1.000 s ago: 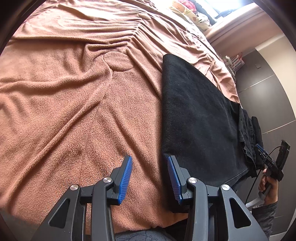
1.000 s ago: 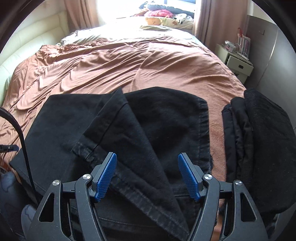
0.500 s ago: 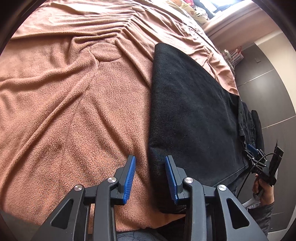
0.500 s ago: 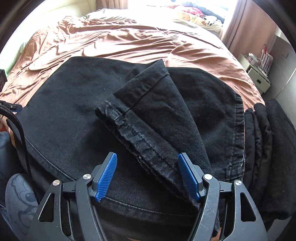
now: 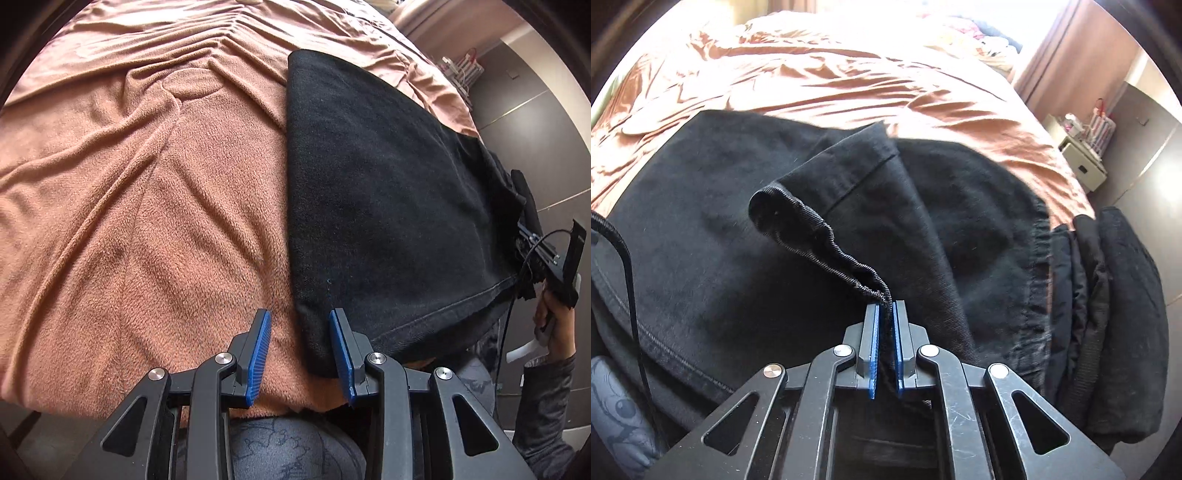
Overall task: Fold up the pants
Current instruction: 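Close the right tool on the hem edge of the black pants, then close the left tool on the pants edge while the right tool holds the hem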
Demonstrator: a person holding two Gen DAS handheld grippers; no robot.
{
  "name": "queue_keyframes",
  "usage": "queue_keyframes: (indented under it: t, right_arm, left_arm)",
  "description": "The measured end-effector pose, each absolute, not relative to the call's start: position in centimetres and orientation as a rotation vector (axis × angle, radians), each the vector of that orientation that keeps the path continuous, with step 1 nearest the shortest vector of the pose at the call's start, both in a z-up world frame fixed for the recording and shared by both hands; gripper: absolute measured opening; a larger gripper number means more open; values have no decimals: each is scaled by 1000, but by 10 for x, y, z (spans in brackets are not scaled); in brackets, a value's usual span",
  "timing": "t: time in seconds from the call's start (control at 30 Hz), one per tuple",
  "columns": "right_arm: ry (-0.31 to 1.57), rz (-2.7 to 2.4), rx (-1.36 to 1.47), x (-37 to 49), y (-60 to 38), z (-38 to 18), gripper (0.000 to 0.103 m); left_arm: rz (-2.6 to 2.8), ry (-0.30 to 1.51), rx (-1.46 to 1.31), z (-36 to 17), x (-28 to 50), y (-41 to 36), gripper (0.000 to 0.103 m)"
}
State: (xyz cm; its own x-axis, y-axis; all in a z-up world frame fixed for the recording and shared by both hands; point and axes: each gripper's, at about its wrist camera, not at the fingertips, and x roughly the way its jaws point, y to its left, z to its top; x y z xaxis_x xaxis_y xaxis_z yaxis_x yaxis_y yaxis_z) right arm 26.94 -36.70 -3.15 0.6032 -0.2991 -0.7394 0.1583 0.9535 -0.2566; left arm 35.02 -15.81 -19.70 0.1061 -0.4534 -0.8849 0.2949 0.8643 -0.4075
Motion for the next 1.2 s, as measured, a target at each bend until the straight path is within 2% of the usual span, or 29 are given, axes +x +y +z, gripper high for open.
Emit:
queue_keyframes:
  t: [0.17, 0.7, 0.77, 0.83, 0.9, 0.93, 1.0, 1.03, 1.1, 1.2]
  right_arm:
    - [823, -337, -100, 264, -392, -16, 3]
    - [742, -421, 275, 250, -491, -2, 5]
    - [759, -402, 298, 244, -493, -3, 13]
    - [793, -359, 321, 241, -493, -9, 39]
    - [812, -330, 323, 238, -496, -15, 54]
    - [826, -324, 315, 238, -495, -18, 55]
    - [863, -319, 296, 241, -495, -28, 55]
    - [884, -323, 284, 242, -495, -33, 46]
    - [914, -349, 263, 245, -497, -39, 16]
    - [905, -362, 291, 247, -504, -35, 14]
  left_arm:
    - [-594, 1377, -77, -195, 349, -157, 36]
    - [-564, 1304, -273, -189, 374, -139, 36]
    - [-561, 1308, -283, -192, 378, -145, 36]
    - [-557, 1313, -290, -196, 382, -145, 36]
    - [-558, 1320, -302, -199, 383, -147, 36]
    - [-561, 1323, -308, -201, 385, -148, 36]
    - [-567, 1326, -316, -203, 387, -152, 36]
    - [-566, 1326, -315, -203, 388, -154, 36]
    - [-566, 1323, -318, -203, 389, -155, 36]
    - [-568, 1320, -335, -203, 393, -156, 36]
